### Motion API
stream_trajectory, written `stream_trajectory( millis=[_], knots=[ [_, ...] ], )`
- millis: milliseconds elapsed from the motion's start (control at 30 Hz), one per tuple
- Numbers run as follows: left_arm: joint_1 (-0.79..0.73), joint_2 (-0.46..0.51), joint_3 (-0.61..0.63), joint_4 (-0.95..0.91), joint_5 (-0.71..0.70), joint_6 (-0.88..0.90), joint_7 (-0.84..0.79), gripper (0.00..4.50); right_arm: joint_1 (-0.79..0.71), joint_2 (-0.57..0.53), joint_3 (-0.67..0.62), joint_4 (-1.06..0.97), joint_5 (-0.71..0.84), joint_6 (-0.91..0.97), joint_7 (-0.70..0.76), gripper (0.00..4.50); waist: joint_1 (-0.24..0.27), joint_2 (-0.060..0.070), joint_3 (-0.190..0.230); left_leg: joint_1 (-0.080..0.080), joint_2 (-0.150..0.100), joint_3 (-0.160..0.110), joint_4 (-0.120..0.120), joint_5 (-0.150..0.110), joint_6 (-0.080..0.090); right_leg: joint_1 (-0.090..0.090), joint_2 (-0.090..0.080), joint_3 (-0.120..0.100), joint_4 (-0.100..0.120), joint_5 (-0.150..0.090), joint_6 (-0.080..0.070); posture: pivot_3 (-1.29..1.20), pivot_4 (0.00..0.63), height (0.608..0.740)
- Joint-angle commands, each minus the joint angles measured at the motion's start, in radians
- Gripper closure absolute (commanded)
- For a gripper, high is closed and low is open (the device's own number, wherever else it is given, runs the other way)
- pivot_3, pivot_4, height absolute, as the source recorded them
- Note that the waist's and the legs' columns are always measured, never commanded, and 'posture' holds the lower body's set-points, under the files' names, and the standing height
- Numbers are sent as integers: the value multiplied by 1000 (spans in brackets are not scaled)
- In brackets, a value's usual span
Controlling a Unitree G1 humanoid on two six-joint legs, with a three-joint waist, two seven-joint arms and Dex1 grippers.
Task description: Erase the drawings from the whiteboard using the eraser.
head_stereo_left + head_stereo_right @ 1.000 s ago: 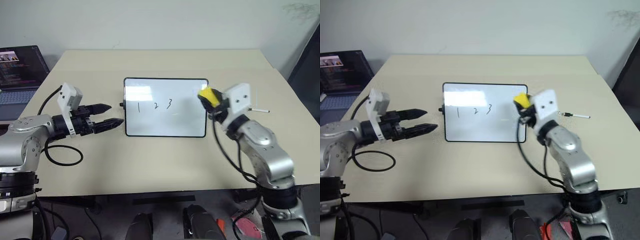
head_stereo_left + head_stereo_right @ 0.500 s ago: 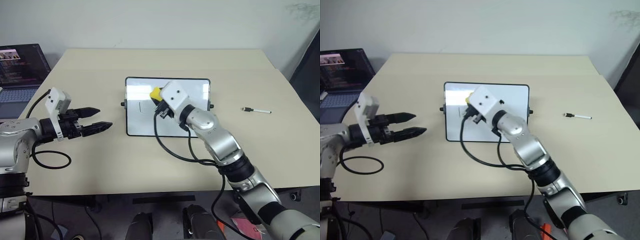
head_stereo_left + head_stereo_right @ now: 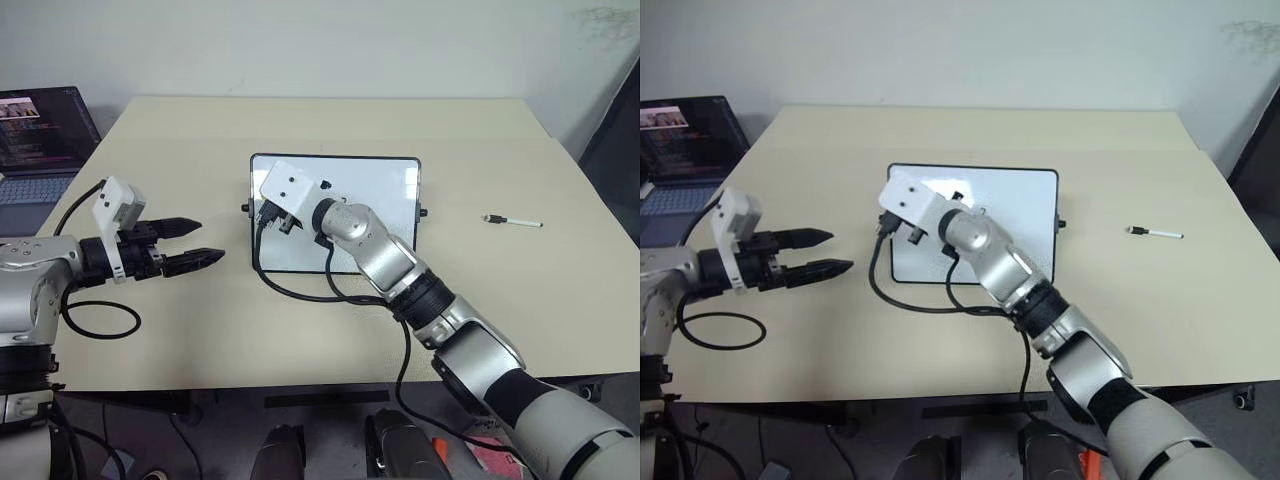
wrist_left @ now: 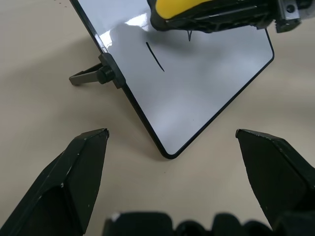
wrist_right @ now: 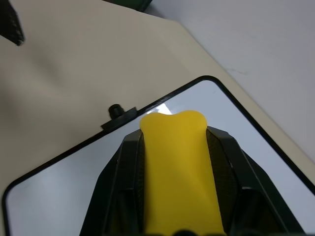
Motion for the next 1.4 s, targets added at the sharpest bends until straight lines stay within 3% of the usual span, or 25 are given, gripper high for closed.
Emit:
stream_trajectory(
  millis=[33, 367, 900, 1200, 1400],
  knots=[
    [-23, 20, -1, -22, 0, -3, -13, 0, -72, 19, -48, 121, -17, -111, -44, 3075, 0, 0, 0, 0, 0, 0, 0, 0, 0, 0, 0, 0, 0, 0, 0, 0, 150, 740],
    [-32, 23, -6, -46, -3, 19, -21, 0, -102, 62, -65, 331, -50, -303, -59, 3075, -9, 0, 0, 0, 0, 0, -1, 0, 0, 0, 0, 0, 0, 0, 0, 0, 150, 740],
    [-64, 25, -17, -57, 5, 44, -21, 0, 31, 79, -48, 421, -80, -258, 63, 3083, -8, -1, -1, 7, 0, -4, 0, 0, 0, 7, 0, -4, 1, 0, -1, 0, 150, 740],
    [-68, 21, -15, -34, 13, 34, -6, 0, 50, 82, -80, 235, -47, -251, 101, 3087, -7, -1, 0, 12, -1, -5, 1, 4, 5, 12, 0, -4, 1, -1, 3, 0, 150, 740],
    [-45, 17, -11, 3, 45, -5, 19, 0, 93, 71, -103, -30, -25, -182, 126, 3088, -7, -1, 0, 1, 0, -6, 0, 4, 5, 2, 0, -5, 1, 2, -2, 0, 150, 740]
  ],
)
